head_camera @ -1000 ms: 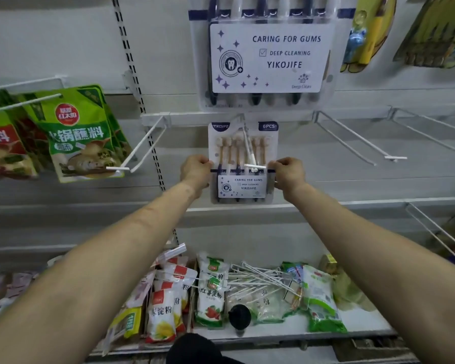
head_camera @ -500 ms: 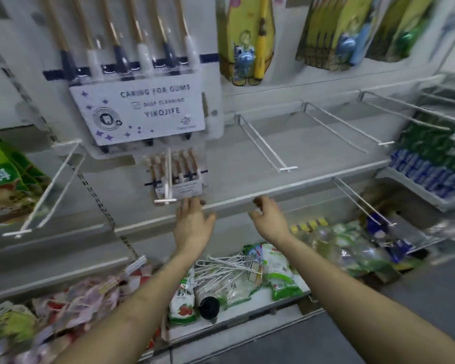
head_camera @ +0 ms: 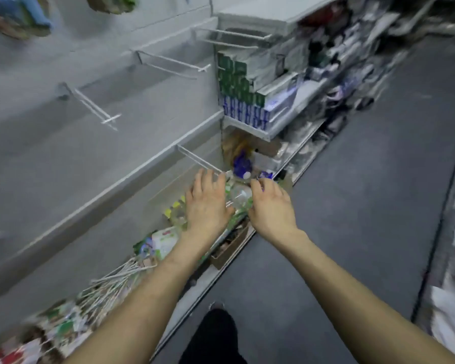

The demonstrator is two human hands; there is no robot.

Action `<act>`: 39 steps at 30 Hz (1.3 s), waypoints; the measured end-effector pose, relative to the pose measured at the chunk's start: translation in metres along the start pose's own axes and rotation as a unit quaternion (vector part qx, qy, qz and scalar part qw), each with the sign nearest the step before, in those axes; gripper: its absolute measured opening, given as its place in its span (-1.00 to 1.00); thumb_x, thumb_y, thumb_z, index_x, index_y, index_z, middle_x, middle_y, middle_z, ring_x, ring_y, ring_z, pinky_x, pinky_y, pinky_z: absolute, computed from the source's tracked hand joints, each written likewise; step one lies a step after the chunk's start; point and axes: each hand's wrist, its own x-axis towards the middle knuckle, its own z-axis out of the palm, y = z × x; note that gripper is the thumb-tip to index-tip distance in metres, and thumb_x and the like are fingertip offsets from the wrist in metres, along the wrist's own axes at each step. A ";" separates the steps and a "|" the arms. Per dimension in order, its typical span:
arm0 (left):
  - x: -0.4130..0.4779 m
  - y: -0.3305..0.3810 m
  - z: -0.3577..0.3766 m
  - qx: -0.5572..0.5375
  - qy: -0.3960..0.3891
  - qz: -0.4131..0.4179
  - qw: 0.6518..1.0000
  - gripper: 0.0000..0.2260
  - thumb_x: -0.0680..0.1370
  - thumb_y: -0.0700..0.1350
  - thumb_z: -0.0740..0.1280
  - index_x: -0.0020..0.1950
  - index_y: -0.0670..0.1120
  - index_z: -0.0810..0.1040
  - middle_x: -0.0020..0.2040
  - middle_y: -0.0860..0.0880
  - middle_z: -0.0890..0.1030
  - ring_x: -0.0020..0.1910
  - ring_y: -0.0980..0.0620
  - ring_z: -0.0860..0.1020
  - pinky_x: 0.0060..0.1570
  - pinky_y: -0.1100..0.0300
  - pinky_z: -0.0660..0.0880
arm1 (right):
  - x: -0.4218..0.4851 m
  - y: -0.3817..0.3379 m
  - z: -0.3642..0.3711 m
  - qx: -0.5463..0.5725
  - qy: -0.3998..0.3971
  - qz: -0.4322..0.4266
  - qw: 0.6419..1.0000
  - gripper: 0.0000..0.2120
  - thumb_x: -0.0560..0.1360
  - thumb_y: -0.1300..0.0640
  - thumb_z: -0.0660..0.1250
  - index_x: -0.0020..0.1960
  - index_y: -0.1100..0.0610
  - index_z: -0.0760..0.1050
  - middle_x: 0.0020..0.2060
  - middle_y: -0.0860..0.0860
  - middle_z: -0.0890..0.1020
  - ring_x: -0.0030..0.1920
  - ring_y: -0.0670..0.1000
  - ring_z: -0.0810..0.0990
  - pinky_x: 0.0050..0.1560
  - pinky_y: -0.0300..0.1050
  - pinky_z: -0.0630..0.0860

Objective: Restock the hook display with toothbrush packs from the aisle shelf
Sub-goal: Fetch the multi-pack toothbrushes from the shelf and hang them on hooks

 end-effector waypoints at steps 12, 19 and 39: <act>0.232 0.241 0.091 -0.019 -0.096 0.206 0.974 -0.24 0.36 0.21 0.51 0.49 0.02 0.34 0.48 -0.07 0.38 0.49 -0.13 0.32 0.25 -0.11 0.46 | 0.125 0.263 -0.019 -0.071 0.008 0.276 0.958 -0.28 0.30 0.15 0.51 0.44 0.12 0.41 0.38 0.16 0.49 0.42 0.20 0.46 0.32 0.22 0.47; 0.355 0.404 0.114 -0.047 -0.100 0.353 0.929 -0.22 0.43 0.24 0.46 0.57 0.03 0.27 0.57 -0.06 0.30 0.56 -0.13 0.25 0.38 -0.11 0.41 | 0.175 0.418 -0.069 -0.110 0.033 0.408 0.906 -0.23 0.41 0.07 0.51 0.55 0.09 0.30 0.48 0.16 0.39 0.55 0.20 0.31 0.49 0.33 0.30; 0.657 0.816 0.175 -0.081 -0.061 0.507 0.856 -0.23 0.46 0.23 0.48 0.58 0.03 0.26 0.59 -0.06 0.28 0.58 -0.13 0.22 0.33 -0.18 0.42 | 0.357 0.822 -0.190 -0.110 0.065 0.492 0.861 -0.20 0.53 -0.07 0.44 0.63 0.03 0.10 0.48 0.08 0.34 0.50 0.15 0.34 0.44 0.20 0.36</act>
